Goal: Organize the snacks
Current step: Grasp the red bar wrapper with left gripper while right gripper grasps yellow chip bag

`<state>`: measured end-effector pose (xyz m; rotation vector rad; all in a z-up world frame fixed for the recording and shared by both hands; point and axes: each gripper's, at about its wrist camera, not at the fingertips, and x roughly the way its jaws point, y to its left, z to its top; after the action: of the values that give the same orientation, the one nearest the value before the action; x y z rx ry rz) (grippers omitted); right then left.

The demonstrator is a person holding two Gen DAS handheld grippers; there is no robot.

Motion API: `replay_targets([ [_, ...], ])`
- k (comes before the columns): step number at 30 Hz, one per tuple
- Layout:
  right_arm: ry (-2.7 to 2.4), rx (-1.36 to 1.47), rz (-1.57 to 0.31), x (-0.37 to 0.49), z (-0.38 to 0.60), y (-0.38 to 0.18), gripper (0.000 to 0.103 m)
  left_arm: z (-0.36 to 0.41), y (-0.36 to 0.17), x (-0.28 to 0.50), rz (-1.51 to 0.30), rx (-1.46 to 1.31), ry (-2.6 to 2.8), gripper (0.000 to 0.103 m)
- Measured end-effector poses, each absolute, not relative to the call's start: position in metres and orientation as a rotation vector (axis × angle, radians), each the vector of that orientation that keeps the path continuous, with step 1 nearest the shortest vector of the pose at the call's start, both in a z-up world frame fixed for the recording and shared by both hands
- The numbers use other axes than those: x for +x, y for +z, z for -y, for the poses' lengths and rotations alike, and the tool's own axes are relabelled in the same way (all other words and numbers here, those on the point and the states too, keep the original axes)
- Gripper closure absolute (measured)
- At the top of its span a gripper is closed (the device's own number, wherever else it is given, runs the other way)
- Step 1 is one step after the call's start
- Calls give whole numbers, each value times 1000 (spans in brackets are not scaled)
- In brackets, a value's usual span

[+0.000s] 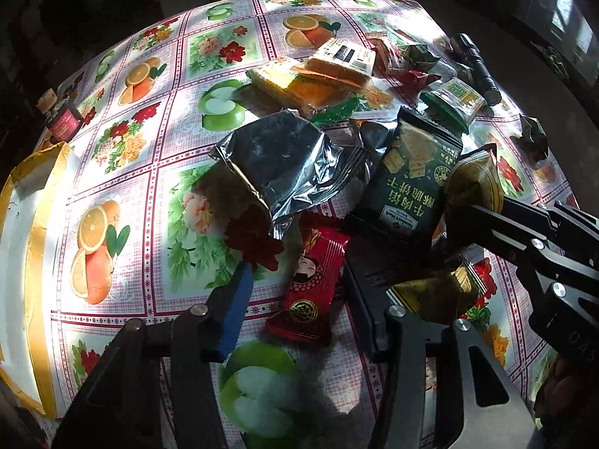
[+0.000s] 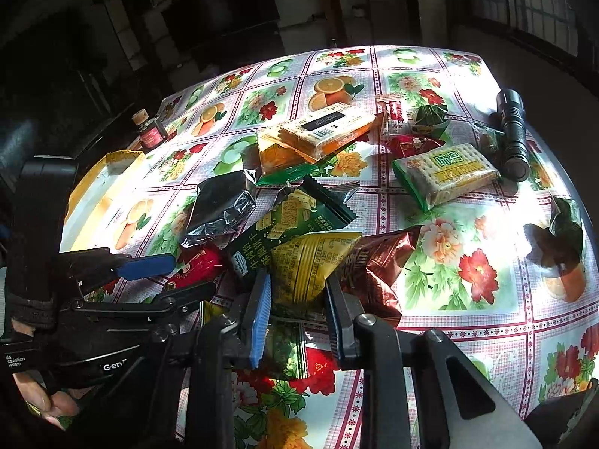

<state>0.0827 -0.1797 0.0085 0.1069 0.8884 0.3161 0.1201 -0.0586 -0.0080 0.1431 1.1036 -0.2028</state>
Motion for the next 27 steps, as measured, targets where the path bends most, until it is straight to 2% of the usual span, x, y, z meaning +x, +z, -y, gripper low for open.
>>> replay_targets([
  [2, 330, 121, -885, 81, 182, 9, 77, 60, -7, 119, -1104, 138, -215, 76],
  [3, 337, 133, -880, 80, 183, 10, 77, 60, -7, 117, -1104, 140, -211, 80],
  [14, 381, 169, -809, 49, 187, 36, 77, 19, 15, 77, -1069, 2, -197, 82],
  [27, 501, 116, -808, 28, 136, 42, 77, -43, 43, 31, -999, -68, -47, 82],
])
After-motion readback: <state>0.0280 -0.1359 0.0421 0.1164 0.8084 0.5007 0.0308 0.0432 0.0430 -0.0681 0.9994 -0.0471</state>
